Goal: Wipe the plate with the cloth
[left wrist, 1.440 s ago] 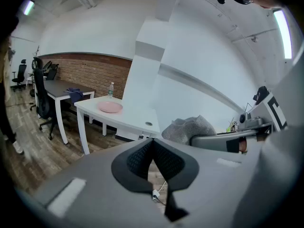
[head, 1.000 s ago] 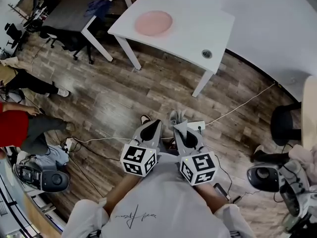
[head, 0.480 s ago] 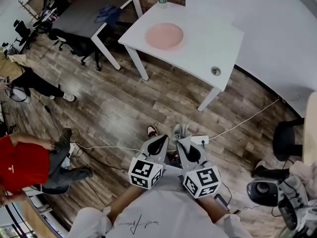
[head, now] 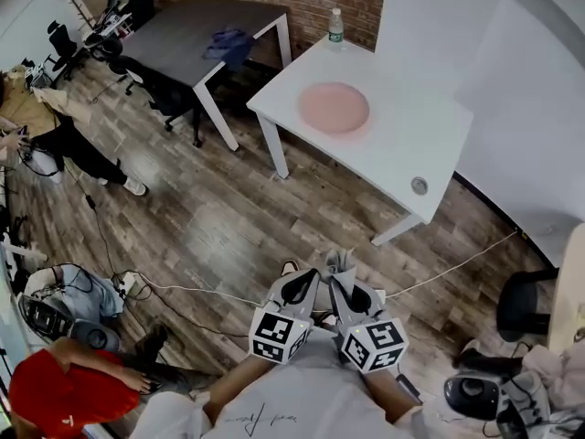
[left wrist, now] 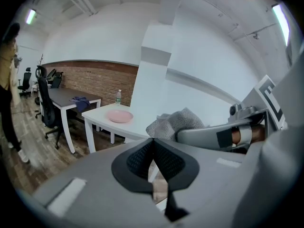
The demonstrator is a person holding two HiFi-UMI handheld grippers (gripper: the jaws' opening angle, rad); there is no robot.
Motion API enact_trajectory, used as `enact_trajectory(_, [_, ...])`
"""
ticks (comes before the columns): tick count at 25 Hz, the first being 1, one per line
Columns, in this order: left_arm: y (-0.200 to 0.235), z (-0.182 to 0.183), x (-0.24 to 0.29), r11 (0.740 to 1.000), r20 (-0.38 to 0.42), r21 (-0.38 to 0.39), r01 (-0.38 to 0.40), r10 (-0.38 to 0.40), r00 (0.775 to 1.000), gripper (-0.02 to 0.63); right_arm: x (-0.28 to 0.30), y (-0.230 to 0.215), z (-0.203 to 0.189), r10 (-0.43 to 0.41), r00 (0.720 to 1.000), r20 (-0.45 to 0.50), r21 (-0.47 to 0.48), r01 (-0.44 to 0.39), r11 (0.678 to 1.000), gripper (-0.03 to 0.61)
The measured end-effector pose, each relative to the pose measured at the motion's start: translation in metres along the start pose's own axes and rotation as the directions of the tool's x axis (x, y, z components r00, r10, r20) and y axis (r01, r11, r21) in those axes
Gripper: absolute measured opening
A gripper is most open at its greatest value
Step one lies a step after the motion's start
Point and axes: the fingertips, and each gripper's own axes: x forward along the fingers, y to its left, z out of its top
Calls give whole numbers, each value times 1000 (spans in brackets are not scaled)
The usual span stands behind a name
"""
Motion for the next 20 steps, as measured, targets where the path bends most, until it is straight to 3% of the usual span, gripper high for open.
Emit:
enact_trajectory(11, [70,58,44,999,44,-38,22,-20,999,6,84,-3,53,-7,1000,-19,-26,7,1000,37])
enact_trajectory(20, [131,82,54,999,47,-48,27,-25,999,6,136,3,77,-35,999,-3,-11,35,999,37])
